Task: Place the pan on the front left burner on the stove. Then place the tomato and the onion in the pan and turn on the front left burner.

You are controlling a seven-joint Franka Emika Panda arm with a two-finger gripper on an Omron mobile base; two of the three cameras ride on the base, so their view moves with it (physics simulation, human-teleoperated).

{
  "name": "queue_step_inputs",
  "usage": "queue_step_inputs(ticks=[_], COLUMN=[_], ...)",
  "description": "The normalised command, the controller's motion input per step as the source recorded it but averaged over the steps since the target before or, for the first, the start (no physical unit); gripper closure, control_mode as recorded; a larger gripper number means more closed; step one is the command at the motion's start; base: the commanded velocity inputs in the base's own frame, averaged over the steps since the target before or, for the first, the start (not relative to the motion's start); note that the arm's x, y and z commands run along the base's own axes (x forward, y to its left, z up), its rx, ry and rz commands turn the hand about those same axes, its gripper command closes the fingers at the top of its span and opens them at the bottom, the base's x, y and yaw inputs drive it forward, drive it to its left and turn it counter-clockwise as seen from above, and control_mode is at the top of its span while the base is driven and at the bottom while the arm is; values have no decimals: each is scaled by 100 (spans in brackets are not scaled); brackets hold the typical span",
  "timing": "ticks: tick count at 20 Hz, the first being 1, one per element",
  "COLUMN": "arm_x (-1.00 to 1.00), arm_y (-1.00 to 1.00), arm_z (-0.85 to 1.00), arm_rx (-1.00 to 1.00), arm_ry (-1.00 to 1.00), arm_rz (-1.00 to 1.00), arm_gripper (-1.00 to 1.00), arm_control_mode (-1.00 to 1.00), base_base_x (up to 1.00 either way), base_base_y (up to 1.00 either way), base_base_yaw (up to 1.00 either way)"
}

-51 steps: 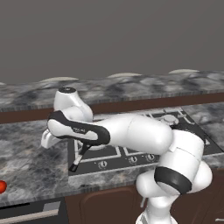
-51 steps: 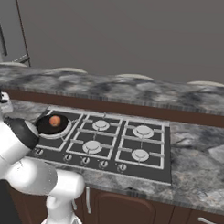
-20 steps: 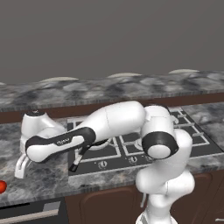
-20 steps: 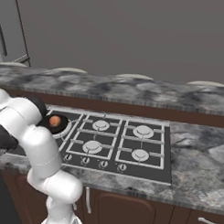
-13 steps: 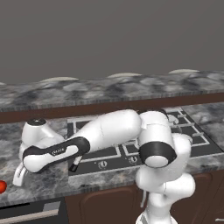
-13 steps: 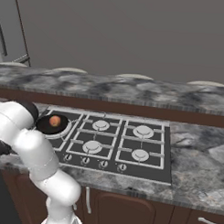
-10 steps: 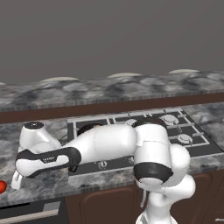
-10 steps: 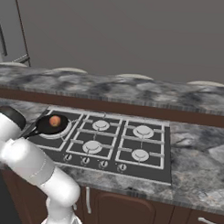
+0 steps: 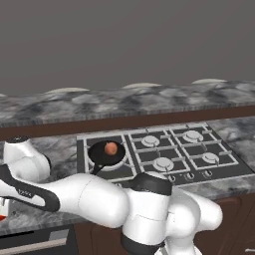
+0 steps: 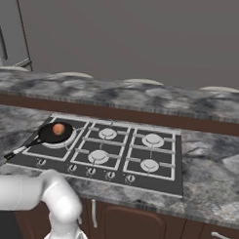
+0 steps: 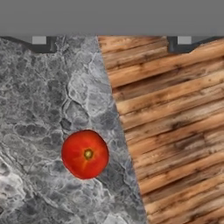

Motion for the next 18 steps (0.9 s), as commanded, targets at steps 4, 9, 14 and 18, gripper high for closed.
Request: queue_step_inputs(ticks=[4, 9, 14, 18], arm_x=[8, 4, 0, -1], arm_y=[28, 18, 8, 0], arm_z=[0, 0, -16, -38], arm_rx=[-13, -11, -5, -3], arm_ry=[5, 0, 0, 0], arm_rz=[0, 0, 0, 0], arm_gripper=[-100, -100, -100, -100], arm_control_mode=[-100, -100, -100, -100], base_base_x=[0, 0, 0, 0], base_base_y=[0, 0, 0, 0], base_base_yaw=[0, 0, 0, 0])
